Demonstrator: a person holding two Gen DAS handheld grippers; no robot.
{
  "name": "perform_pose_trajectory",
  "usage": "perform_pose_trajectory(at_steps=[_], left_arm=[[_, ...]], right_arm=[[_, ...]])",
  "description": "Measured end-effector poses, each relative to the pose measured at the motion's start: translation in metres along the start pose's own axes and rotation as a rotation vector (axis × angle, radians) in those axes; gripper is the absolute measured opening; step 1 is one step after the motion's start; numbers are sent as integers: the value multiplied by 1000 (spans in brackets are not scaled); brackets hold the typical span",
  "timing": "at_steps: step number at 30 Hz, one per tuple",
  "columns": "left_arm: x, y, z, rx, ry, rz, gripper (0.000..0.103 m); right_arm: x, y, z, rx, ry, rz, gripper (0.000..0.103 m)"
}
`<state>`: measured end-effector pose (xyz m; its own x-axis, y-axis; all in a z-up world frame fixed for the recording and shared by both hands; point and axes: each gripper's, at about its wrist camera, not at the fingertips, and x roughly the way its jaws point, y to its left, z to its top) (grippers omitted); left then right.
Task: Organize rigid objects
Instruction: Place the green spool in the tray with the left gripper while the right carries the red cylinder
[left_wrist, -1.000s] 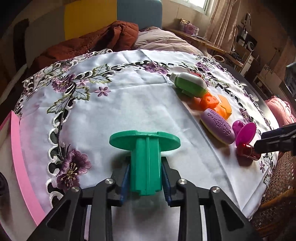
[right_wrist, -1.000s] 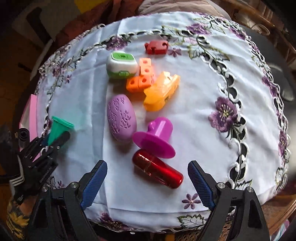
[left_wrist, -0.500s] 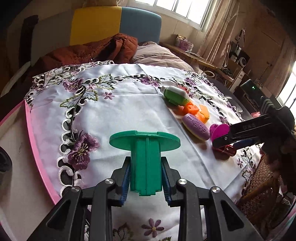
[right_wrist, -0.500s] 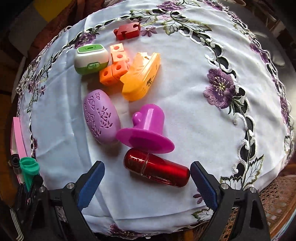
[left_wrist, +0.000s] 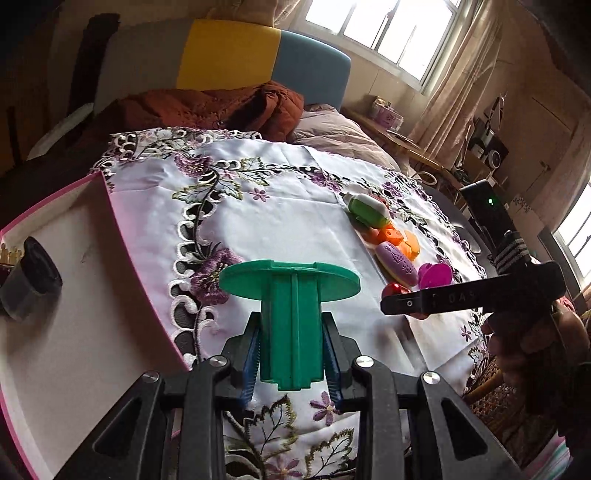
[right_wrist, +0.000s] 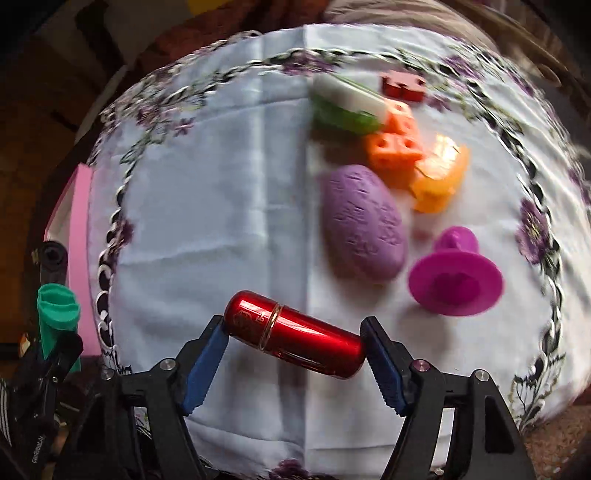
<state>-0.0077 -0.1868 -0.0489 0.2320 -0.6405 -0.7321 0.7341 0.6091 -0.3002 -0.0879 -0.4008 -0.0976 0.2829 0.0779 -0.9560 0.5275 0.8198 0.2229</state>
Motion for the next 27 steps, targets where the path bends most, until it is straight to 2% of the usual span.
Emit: perform_pose_trajectory(at_steps=[5, 10, 19, 27], left_arm=[[-25, 21, -7, -58, -33, 51, 30], [-53, 62, -15, -162, -62, 135, 30], [-81, 144, -36, -376, -68, 291, 30], [-65, 160, -33, -378, -21, 380, 30]], right_arm=[[9, 43, 15, -169, -86, -16, 74], [28, 62, 18, -253, -131, -74, 74], [29, 57, 18, -279, -177, -34, 74], [26, 55, 15, -283, -189, -34, 74]])
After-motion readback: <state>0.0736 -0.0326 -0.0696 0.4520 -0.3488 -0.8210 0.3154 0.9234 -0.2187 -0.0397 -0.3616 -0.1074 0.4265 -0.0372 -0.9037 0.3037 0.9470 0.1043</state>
